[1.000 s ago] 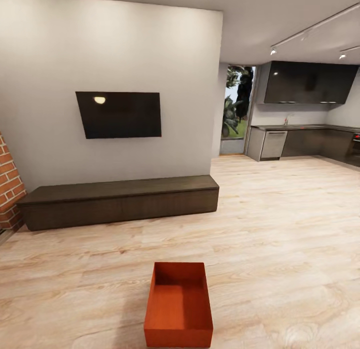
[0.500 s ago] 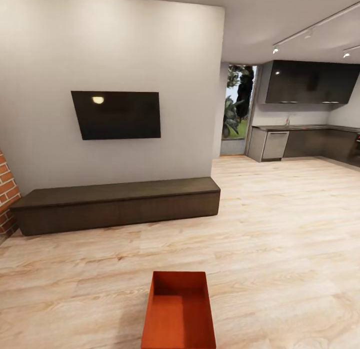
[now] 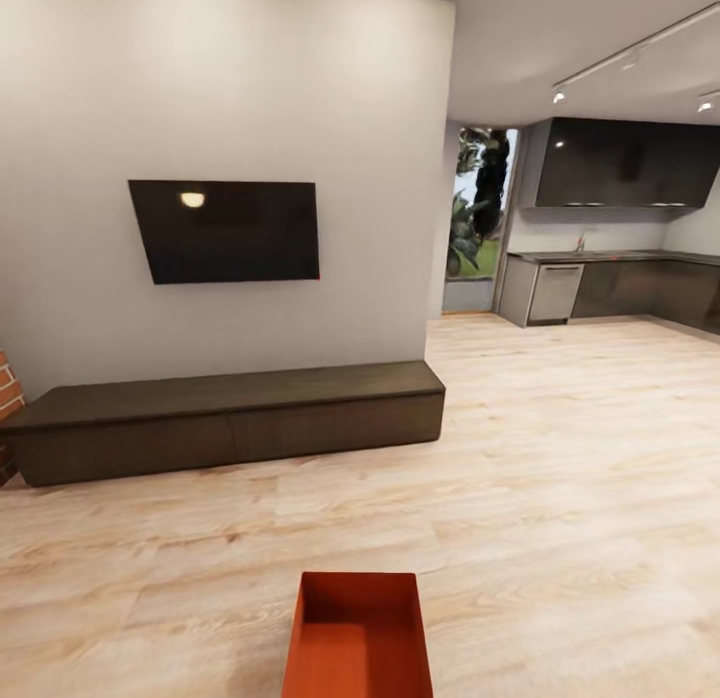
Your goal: Move the two storage containers from the living room to the garage. In the garage, place one container on the floor and stack the other container on top of it (either order is fine).
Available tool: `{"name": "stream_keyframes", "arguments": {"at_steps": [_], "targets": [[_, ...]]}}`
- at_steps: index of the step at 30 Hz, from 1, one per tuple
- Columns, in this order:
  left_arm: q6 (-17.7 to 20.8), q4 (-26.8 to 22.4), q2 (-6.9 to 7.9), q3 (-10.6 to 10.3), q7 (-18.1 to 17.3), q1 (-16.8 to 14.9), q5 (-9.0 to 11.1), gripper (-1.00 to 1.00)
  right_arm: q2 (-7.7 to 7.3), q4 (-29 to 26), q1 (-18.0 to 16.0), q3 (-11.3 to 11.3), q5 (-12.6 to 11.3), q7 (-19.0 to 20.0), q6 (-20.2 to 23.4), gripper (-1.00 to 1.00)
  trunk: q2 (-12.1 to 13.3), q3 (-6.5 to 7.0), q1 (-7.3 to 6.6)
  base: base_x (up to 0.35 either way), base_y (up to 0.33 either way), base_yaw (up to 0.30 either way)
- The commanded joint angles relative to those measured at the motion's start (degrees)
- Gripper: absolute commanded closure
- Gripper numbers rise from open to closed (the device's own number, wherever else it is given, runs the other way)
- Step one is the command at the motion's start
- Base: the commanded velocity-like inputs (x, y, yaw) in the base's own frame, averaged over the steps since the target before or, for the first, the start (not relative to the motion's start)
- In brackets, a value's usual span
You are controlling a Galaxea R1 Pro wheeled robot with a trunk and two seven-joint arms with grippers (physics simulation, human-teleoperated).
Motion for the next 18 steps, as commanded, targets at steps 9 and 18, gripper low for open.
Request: {"name": "stream_keyframes", "arguments": {"at_steps": [9,18], "targets": [[-0.1,0.0,0.01,0.0,0.1,0.0,0.2,-1.00,0.13,0.2,-0.1,0.6,-0.5,-0.1,-0.3,-1.00,0.0,-0.05,0.02,0.064,0.000,0.000],[-0.1,0.0,-0.14,0.0,0.1,0.0,0.2,-1.00,-0.03,0.2,-0.1,0.5,-0.6,-0.1,-0.3,-1.00,0.0,-0.05,0.02,0.000,0.152,0.000]]}}
